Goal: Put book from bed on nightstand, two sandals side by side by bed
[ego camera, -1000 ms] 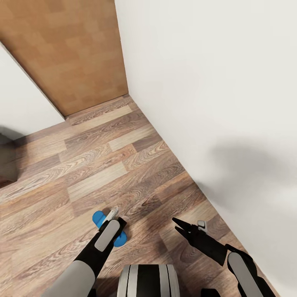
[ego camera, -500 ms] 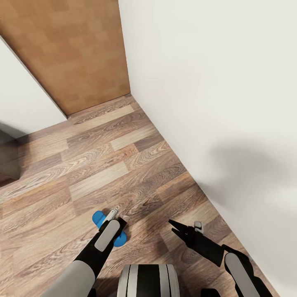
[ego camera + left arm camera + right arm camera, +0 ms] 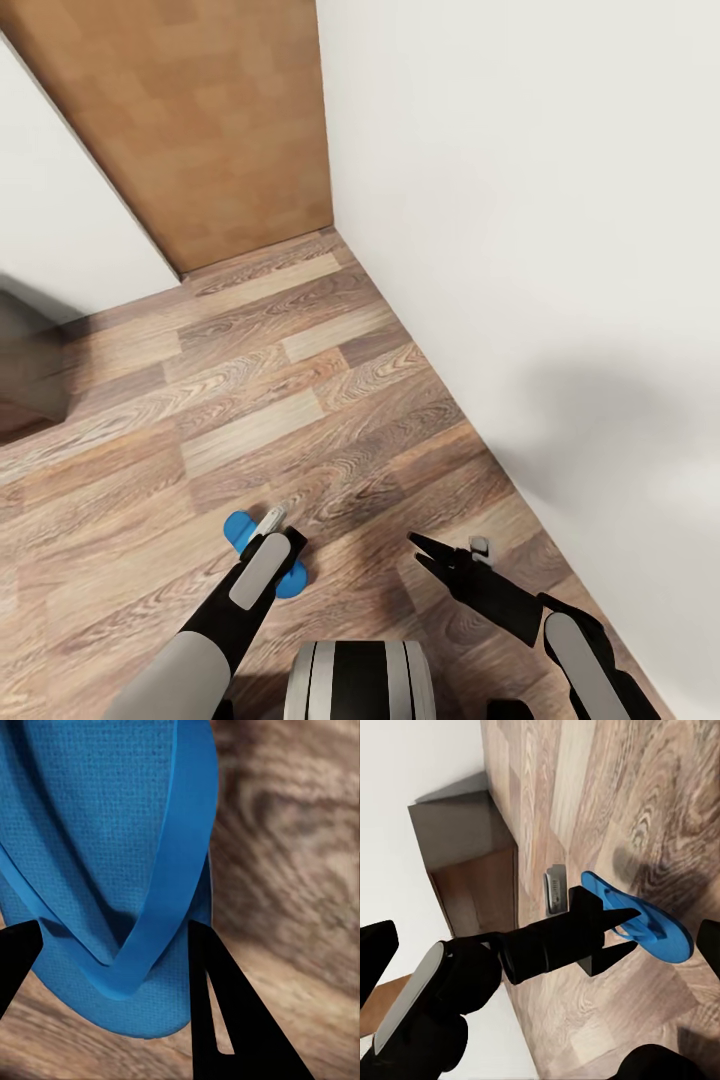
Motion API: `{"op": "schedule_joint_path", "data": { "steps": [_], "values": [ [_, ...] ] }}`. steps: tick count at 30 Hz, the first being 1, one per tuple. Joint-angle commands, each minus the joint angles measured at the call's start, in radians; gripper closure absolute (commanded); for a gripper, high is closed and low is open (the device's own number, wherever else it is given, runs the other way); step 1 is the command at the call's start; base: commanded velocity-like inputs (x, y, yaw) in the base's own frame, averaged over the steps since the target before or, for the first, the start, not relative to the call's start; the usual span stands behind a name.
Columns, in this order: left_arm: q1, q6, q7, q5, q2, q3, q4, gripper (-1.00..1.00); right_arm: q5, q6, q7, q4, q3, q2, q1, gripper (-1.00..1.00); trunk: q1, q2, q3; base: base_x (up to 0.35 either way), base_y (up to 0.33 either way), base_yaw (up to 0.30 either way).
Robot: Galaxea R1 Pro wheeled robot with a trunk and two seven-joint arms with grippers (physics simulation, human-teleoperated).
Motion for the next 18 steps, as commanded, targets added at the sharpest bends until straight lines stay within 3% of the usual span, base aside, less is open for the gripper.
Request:
{"op": "schedule_joint_path", "data": {
  "steps": [1,18],
  "values": [
    [-0.001,0.005,0.006,0.0,0.0,-0.002,-0.001,1.0,-0.004,0.004,0.0,0.0,0.0,-0.001,0.0,-1.0,0.0,0.0,-0.001,0.0,0.0,0.266],
    [-0.001,0.005,0.006,0.001,0.0,0.0,-0.002,1.0,-0.004,0.004,0.0,0.0,0.0,-0.001,0.0,-1.0,0.0,0.0,-0.003,0.0,0.0,0.275]
  ]
}}
